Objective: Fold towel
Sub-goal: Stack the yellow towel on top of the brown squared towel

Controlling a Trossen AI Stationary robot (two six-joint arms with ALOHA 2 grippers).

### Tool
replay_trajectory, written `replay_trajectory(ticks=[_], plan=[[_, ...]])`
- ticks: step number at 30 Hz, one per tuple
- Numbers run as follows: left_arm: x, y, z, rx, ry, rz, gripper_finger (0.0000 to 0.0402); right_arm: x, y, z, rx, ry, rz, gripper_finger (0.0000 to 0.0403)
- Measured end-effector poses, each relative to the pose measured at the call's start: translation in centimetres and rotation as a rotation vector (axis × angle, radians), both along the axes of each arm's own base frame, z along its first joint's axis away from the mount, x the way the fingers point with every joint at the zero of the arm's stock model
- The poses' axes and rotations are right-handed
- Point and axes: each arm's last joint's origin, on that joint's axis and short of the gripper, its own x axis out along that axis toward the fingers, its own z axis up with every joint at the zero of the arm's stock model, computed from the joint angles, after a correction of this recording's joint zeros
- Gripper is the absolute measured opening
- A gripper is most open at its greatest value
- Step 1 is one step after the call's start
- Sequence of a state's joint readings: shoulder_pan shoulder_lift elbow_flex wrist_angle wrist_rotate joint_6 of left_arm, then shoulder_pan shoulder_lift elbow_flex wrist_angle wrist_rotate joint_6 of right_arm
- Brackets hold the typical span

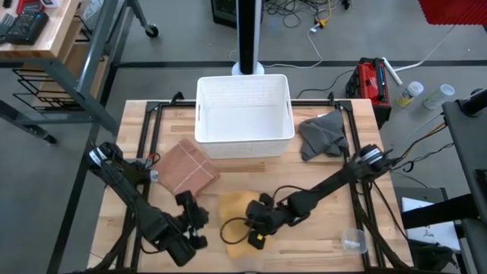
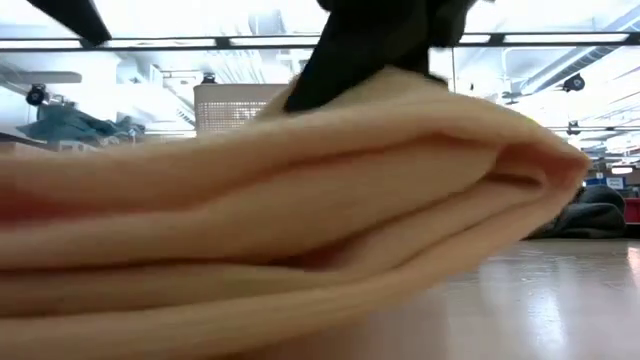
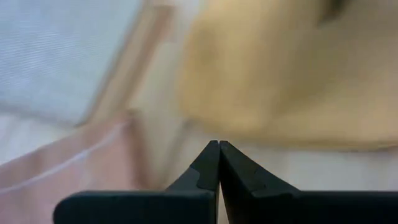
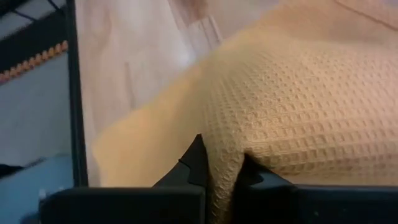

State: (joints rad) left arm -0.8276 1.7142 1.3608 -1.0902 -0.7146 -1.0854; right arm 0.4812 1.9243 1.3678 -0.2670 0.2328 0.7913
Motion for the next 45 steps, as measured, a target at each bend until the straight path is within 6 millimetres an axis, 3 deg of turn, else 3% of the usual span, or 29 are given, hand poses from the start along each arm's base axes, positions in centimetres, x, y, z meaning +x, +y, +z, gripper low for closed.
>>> replay_trajectory(ticks=[4,8,15,20,25,28,34,39,45], plan=[[-0.9,2.3,-1.2,0.079,0.073,0.125,0.0,-1.2,-0.1,0.1,-0.014,0.012,0.034,0.0009],[-0.5,4.9,-2.7,-0.039,0.174,0.201,0.0,-1.8,-1.3,0.2,-0.025,-0.002,0.042,0.0009],[-0.4,9.5,-4.7,-0.112,0.157,0.217,0.0,-1.6,-4.3,-0.6,0.068,-0.029,0.107,0.0009],[-2.1,13.3,-5.2,-0.173,0.14,0.255,0.0,-1.5,-7.4,-0.6,0.141,-0.07,0.124,0.0009],[-4.5,16.5,-5.5,-0.202,0.082,0.324,0.0,-1.4,-10.0,1.5,0.23,-0.165,0.138,0.0009],[-6.1,18.0,-6.7,-0.212,0.065,0.366,0.0,-1.7,-11.1,3.0,0.238,-0.205,0.151,0.0009],[-6.9,18.4,-10.2,-0.412,-0.095,0.325,0.0,-2.6,-13.0,6.7,0.221,-0.307,0.143,0.0009],[-6.5,17.8,-12.7,-0.614,-0.225,0.238,0.0,-2.8,-14.4,7.5,0.218,-0.321,0.111,0.0009],[-5.2,16.9,-14.3,-0.753,-0.157,0.226,0.0,-2.4,-14.8,7.7,0.226,-0.335,0.125,0.0009]])
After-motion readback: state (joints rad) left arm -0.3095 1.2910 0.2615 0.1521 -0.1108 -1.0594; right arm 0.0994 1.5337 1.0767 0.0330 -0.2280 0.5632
